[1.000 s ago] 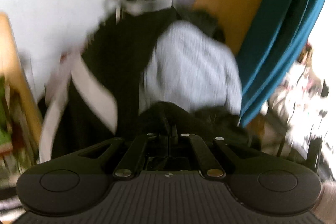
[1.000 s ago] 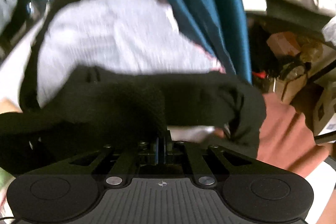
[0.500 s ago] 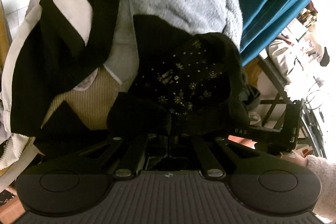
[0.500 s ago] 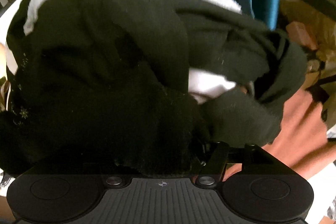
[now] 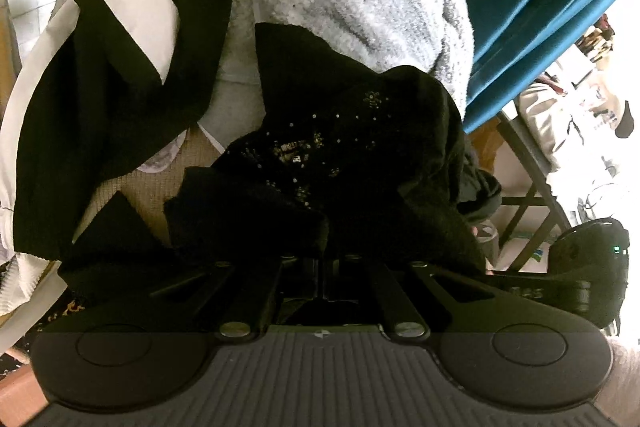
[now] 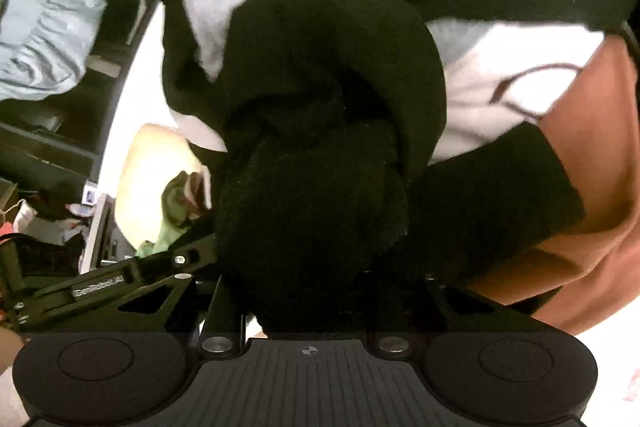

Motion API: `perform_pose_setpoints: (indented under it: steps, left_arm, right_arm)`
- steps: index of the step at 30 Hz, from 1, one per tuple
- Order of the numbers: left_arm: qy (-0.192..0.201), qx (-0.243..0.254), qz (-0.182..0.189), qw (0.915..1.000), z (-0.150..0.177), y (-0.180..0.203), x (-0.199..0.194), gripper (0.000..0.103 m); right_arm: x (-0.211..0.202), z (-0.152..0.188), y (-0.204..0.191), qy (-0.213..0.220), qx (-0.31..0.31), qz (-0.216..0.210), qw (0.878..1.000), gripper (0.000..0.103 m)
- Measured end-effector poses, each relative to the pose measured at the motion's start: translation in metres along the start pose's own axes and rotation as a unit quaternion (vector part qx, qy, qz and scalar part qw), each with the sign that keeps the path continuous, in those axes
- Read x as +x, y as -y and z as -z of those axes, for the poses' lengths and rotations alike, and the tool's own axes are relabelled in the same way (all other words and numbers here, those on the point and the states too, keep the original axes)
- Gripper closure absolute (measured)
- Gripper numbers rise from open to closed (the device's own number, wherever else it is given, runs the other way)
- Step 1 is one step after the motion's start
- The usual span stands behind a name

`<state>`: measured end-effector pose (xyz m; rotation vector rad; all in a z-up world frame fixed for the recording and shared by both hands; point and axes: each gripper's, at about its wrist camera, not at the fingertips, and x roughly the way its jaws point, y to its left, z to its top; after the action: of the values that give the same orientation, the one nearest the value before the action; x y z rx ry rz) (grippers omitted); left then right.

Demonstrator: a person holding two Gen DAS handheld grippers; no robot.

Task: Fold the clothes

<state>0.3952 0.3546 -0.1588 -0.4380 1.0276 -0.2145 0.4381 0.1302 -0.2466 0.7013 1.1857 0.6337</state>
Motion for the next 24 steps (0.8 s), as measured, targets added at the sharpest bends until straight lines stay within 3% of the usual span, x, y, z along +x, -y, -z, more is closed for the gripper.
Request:
perform_pose_setpoints:
  steps: [2, 4, 8, 10, 12, 15, 17, 19, 24]
  left_arm:
    - [-0.005, 0.009, -0.020, 0.9997, 0.000, 0.000, 0.005, 0.094]
    - [-0.009, 0.024, -0.039, 0.9989, 0.002, 0.000, 0.010, 0.076]
    - [-0.015, 0.056, -0.058, 0.9967, 0.008, -0.004, 0.012, 0.044]
    - [-0.018, 0.084, -0.062, 0.9944, 0.013, -0.007, 0.009, 0.027]
    - [-0.025, 0.123, -0.069, 0.9897, 0.018, -0.013, 0.009, 0.025]
    - [-0.044, 0.165, -0.102, 0.9801, 0.027, -0.026, 0.014, 0.025]
    - [-0.058, 0.186, -0.123, 0.9732, 0.033, -0.035, 0.018, 0.025]
    - [-0.070, 0.193, -0.130, 0.9701, 0.037, -0.043, 0.025, 0.024]
    - [-0.105, 0.213, -0.143, 0.9608, 0.049, -0.056, 0.060, 0.023]
  right_arm:
    - [0.007, 0.000, 0.008, 0.006, -0.002, 0.050, 0.999, 0.073]
    - [0.010, 0.000, 0.016, 0.011, -0.002, 0.088, 0.996, 0.068]
    - [-0.003, 0.001, 0.023, 0.027, -0.005, 0.123, 0.992, 0.044]
    - [-0.016, 0.001, 0.024, 0.033, 0.003, 0.126, 0.991, 0.038]
    - [-0.026, 0.002, 0.023, 0.041, -0.002, 0.134, 0.990, 0.029]
    - [-0.033, 0.005, 0.013, 0.054, -0.065, 0.183, 0.980, 0.011]
    - [-0.037, -0.002, 0.011, 0.051, -0.107, 0.203, 0.972, 0.009]
    - [-0.037, -0.005, 0.009, 0.047, -0.143, 0.220, 0.964, 0.001]
    - [-0.020, -0.007, 0.019, 0.020, -0.191, 0.256, 0.947, 0.001]
